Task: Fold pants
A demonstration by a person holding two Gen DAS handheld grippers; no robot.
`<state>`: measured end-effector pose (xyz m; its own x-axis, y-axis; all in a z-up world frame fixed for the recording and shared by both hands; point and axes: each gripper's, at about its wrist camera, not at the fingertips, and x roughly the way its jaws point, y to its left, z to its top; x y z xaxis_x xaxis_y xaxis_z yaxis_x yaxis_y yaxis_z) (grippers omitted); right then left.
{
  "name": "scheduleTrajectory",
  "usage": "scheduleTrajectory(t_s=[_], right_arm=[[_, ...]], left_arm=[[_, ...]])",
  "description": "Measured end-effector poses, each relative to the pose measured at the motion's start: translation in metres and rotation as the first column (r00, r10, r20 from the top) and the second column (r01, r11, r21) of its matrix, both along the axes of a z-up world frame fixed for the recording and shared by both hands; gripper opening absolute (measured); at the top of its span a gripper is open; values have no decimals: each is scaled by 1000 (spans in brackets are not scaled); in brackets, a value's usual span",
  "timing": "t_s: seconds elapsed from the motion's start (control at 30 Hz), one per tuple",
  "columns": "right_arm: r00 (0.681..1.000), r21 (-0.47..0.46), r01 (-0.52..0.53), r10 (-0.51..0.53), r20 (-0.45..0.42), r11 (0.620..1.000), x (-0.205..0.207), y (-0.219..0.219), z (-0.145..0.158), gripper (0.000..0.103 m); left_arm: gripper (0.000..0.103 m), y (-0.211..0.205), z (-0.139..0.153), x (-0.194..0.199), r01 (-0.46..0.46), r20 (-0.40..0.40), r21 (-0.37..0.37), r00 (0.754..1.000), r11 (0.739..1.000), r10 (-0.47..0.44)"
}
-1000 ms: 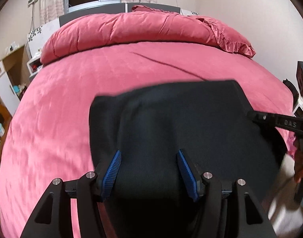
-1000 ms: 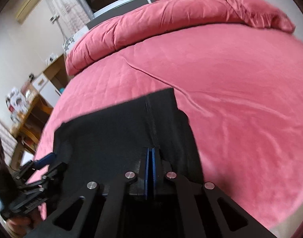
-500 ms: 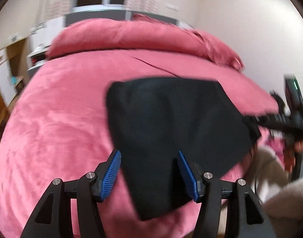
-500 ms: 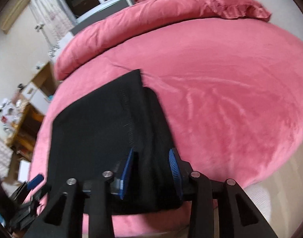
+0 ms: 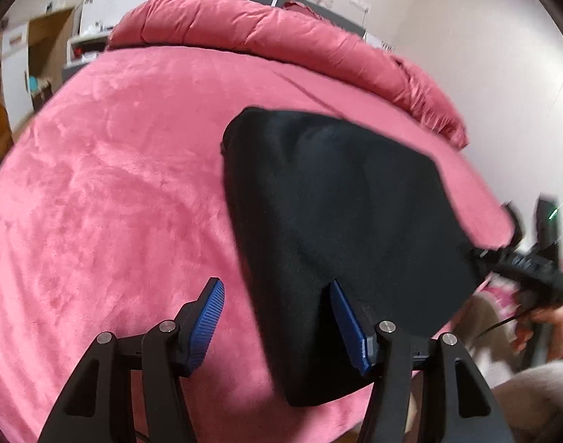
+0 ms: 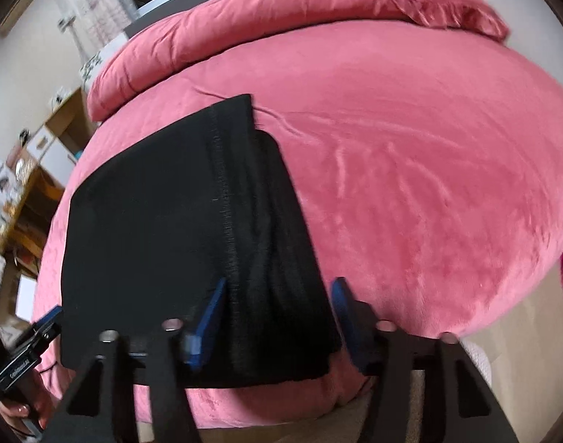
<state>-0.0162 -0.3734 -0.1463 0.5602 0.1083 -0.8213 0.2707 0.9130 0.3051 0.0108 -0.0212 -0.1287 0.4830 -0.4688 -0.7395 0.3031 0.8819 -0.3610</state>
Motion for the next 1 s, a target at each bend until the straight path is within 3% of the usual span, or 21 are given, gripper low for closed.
scheduleTrajectory(t_s=[0.07,0.17,0.3,0.37,0.47,0.6,0.77,0.87,1.0], right_arm=[[1000,37,-2,2,-1,999,-1,-6,-2,70],[1000,85,-29,28,12,996,6,-10,-4,72],[995,170,-102,100,20,980,20,-19,-13,73],[995,235,-104,103,16,966,22,-26,-20,75],[997,312,-79,81,6,947,27,-32,-32,78],[997,296,-76,77,8,952,26,-30,-30,79],[997,289,-72,66,29,955,24,-25,-29,79],[997,276,-80,71,42,958,25,-23,-30,76],[995,270,-95,81,60,958,24,-18,-28,67]], left_arm=[[61,9,-1,10,-13,-52,-89,999,996,9],[62,9,-4,24,-29,-103,-147,995,989,14],[71,5,-10,42,10,-155,-224,987,975,-45],[71,-4,-18,53,33,-216,-196,974,980,-76],[73,-10,-21,54,55,-222,-197,970,979,-100],[81,-21,-29,59,85,-243,-190,961,978,-131],[84,-31,-32,60,88,-219,-164,968,982,-123],[79,-33,-32,64,97,-233,-158,963,983,-132],[61,-40,-25,63,121,-213,-117,967,986,-144]])
